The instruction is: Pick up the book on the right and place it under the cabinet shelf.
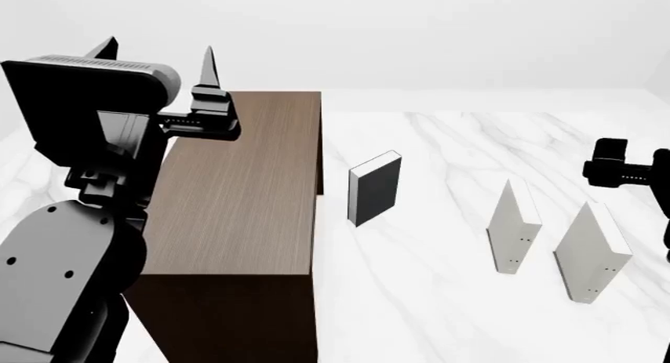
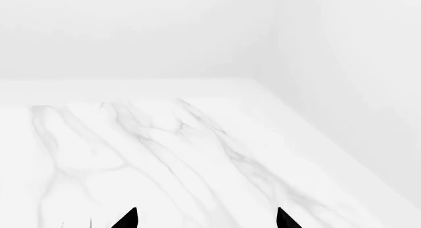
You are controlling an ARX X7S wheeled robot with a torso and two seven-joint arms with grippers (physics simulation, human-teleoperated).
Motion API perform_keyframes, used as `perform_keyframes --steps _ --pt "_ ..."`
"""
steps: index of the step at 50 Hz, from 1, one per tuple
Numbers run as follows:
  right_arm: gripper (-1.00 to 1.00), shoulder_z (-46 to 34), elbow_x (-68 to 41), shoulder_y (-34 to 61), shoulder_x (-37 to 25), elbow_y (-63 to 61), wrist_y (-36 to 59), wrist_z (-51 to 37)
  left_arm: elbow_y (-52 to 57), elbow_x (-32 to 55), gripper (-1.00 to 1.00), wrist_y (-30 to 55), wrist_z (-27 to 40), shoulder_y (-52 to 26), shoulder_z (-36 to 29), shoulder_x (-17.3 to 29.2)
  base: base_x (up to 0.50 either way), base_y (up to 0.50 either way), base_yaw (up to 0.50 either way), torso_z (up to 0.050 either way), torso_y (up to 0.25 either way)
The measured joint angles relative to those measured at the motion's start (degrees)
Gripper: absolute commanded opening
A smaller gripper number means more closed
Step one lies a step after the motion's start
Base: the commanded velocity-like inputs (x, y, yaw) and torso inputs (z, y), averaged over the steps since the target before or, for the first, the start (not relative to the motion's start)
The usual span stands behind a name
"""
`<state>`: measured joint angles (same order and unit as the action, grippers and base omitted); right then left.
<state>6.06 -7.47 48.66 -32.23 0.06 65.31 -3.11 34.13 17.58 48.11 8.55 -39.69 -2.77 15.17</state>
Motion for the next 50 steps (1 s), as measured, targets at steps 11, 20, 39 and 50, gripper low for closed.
perform_keyframes --steps 11,20,39,50 --pt "1.00 0.47 0.01 -1.83 0.09 2.46 -1.57 0.04 -0.24 0.09 1.00 -0.15 0.24 0.00 -0.41 0.19 0.00 0.00 0.00 0.000 0.000" --pt "1.00 0.30 -0.04 -3.23 -0.02 3.98 -2.52 0.42 -0.31 0.23 1.00 -0.10 0.43 -0.13 -0.64 0.39 0.00 0.00 0.00 0.000 0.000" --pt "1.00 -0.42 0.17 -5.89 -0.05 7.47 -5.53 0.95 -0.22 0.57 1.00 0.24 0.89 -0.40 -1.08 0.78 0.00 0.00 0.00 0.000 0.000" --pt "1.00 0.09 0.15 -7.21 0.19 8.87 -6.91 0.72 -0.53 0.65 1.00 -0.20 1.09 -0.20 -1.33 0.91 0.00 0.00 0.00 0.000 0.000"
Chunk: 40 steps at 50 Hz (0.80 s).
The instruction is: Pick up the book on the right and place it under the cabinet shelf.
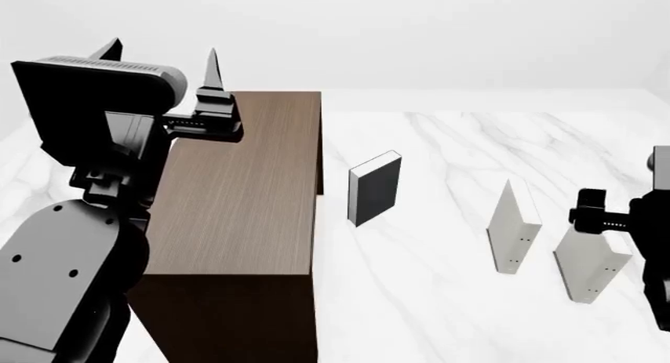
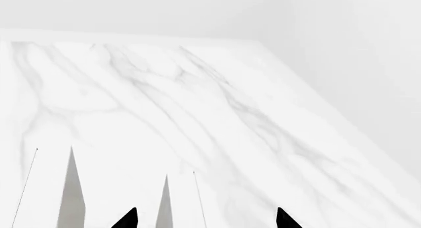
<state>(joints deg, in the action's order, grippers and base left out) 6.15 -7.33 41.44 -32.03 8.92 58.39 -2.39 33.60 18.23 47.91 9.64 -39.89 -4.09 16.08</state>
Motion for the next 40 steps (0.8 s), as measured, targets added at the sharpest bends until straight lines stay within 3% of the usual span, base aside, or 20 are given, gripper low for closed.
perform_keyframes --steps 40 --pt "1.00 0.81 -0.08 -1.80 1.70 8.02 -6.10 -0.65 -0.92 0.44 1.00 -1.40 0.72 0.54 -0.34 0.62 0.00 0.00 0.00 0.000 0.000"
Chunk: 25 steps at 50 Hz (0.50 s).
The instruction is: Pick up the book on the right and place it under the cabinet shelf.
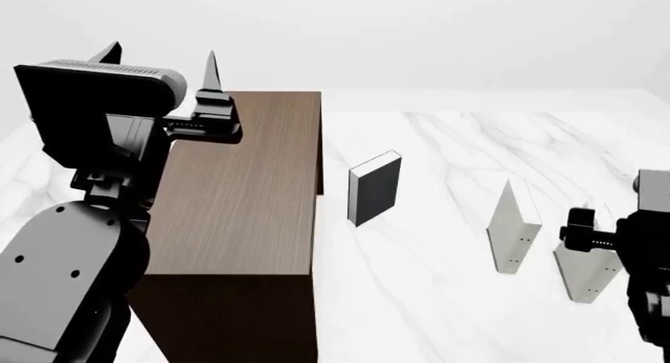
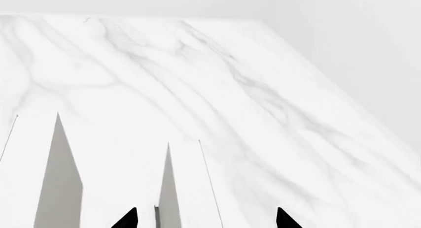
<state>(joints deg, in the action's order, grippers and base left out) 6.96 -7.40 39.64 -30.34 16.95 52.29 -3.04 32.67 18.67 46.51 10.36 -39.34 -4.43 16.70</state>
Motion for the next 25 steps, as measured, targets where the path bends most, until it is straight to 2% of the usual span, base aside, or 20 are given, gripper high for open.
perform_keyframes --steps 25 --pt "1.00 -0.06 0.34 0.09 0.58 6.36 -4.44 -0.25 -0.36 0.38 1.00 -0.17 0.43 -0.11 -0.54 0.33 0.00 0.00 0.00 0.000 0.000"
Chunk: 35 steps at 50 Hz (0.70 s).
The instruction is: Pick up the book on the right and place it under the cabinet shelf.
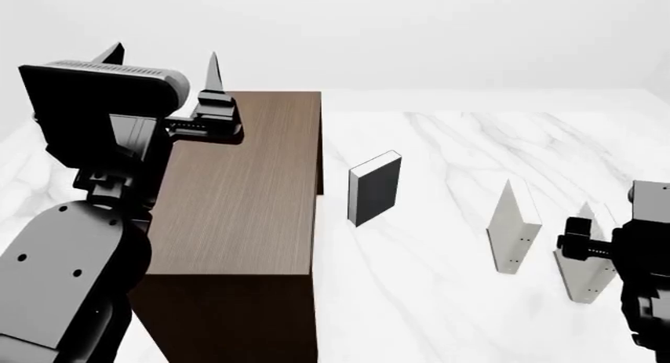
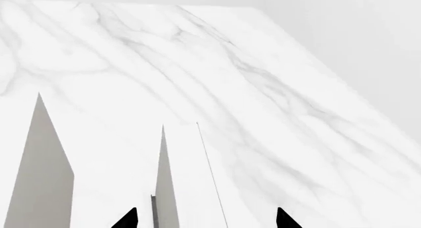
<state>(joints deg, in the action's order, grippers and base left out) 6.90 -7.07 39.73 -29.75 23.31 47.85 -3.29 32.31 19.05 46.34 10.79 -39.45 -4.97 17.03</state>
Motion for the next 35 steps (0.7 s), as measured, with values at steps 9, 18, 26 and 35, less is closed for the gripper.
perform_keyframes --steps 9,18,26,35 --pt "1.00 -0.08 0.00 0.07 0.16 2.10 -1.13 0.11 0.15 0.21 1.00 0.29 0.22 -0.27 -0.16 0.15 0.00 0.00 0.00 0.000 0.000" --pt "1.00 -0.24 0.10 0.11 0.35 4.45 -2.51 0.16 0.17 0.36 1.00 0.48 0.42 -0.54 -0.37 0.28 0.00 0.00 0.00 0.000 0.000" --pt "1.00 -0.28 0.19 0.05 0.44 6.37 -3.71 0.13 0.10 0.46 1.00 0.45 0.60 -0.64 -0.55 0.35 0.00 0.00 0.00 0.000 0.000" --pt "1.00 -0.26 0.24 -0.02 0.51 8.34 -5.02 0.10 0.04 0.58 1.00 0.38 0.80 -0.65 -0.75 0.41 0.00 0.00 0.00 0.000 0.000"
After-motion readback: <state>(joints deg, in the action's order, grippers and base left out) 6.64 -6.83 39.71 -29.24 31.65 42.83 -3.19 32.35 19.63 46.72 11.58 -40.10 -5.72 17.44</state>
